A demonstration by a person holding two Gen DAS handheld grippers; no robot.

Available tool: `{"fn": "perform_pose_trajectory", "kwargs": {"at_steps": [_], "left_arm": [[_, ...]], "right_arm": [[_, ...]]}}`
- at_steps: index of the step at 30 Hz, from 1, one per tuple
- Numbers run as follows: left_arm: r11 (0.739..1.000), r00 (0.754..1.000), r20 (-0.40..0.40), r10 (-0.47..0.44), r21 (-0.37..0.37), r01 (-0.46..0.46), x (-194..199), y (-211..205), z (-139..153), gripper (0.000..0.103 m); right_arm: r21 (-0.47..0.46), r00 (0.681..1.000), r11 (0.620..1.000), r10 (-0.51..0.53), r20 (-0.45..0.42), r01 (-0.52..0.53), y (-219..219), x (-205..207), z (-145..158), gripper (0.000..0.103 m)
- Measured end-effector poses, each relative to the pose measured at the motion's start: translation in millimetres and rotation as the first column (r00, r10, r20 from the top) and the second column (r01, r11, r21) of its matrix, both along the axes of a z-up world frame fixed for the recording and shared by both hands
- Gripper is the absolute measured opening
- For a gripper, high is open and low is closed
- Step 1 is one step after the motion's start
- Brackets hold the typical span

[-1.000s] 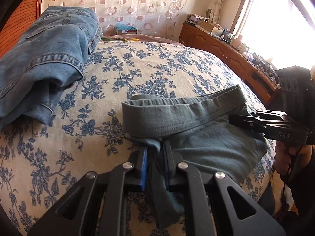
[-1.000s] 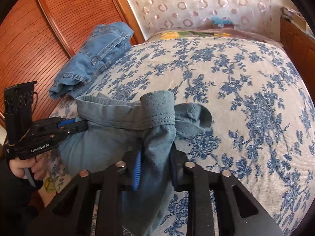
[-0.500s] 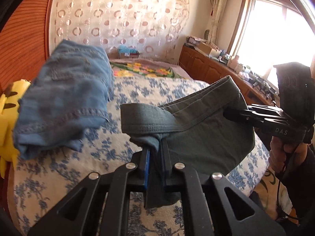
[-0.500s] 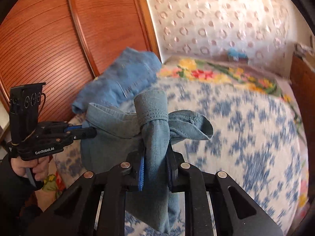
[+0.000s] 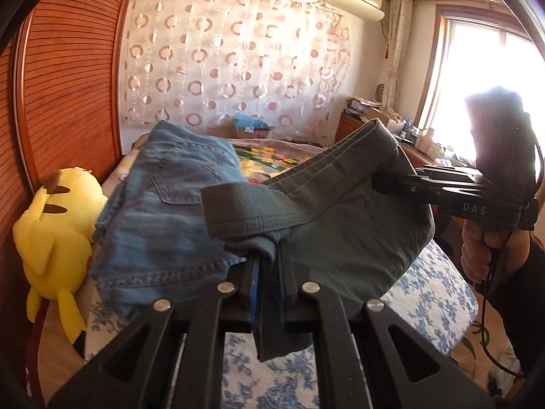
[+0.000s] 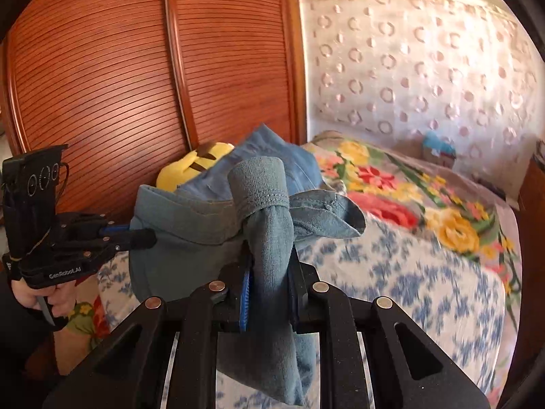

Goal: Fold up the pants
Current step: 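Lift the folded shorts with both grippers and carry them onto the jeans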

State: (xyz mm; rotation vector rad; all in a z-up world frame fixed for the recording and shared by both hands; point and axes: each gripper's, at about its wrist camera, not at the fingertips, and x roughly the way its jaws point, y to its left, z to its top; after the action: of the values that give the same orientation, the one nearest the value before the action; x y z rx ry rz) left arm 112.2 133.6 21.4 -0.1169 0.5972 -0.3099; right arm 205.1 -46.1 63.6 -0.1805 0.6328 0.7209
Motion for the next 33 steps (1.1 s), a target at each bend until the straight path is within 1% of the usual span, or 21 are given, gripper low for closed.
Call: {"fn": "perform_pose_trajectory", "kwargs": {"at_steps": [4, 7, 10, 14, 18, 23, 27, 30, 33], "left_arm": [[0.999, 0.999, 0.016, 0.036, 0.000, -0.036, 16, 13, 9, 0.005], [0.998, 0.998, 0.021, 0.056, -0.004, -0.056, 26, 23, 11, 0.005], [0.997, 0.997, 0.016, 0.074, -0.008, -0.074, 38, 33, 10, 0.005], [0.994, 0.994, 0.006, 0.106, -0.033, -0.105, 53, 51, 9, 0.005], [0.992, 0.992, 0.005, 0.122, -0.035, -0.122, 66, 60, 8, 0.005], [0.987, 0.988, -0.011, 0.155, -0.051, -0.155, 83, 76, 3, 0.005], [0.983, 0.984, -0.027, 0.176, -0.057, -0.177, 94, 88, -4, 0.005], [0.978, 0.979, -0.039, 0.201, -0.054, -0.203, 102, 96, -13, 0.005], [0.973, 0.973, -0.065, 0.222, -0.056, -0.226, 108, 106, -24, 0.005]], "right_arm": [[-0.024, 0.999, 0.999, 0.032, 0.015, -0.031, 22, 27, 3, 0.015], [-0.042, 0.998, 0.998, 0.054, 0.018, -0.054, 39, 48, 4, 0.015], [-0.055, 0.997, 0.995, 0.079, 0.016, -0.078, 54, 71, 5, 0.015], [-0.080, 0.994, 0.991, 0.112, 0.004, -0.111, 75, 105, 3, 0.015], [-0.092, 0.986, 0.982, 0.167, -0.006, -0.166, 100, 138, -2, 0.015], [-0.106, 0.975, 0.969, 0.221, -0.032, -0.223, 133, 172, -11, 0.015], [-0.117, 0.959, 0.951, 0.282, -0.041, -0.285, 162, 196, -18, 0.015], [-0.122, 0.951, 0.943, 0.303, -0.064, -0.309, 181, 212, -25, 0.016], [-0.106, 0.951, 0.946, 0.299, -0.080, -0.306, 190, 222, -33, 0.018]]}}
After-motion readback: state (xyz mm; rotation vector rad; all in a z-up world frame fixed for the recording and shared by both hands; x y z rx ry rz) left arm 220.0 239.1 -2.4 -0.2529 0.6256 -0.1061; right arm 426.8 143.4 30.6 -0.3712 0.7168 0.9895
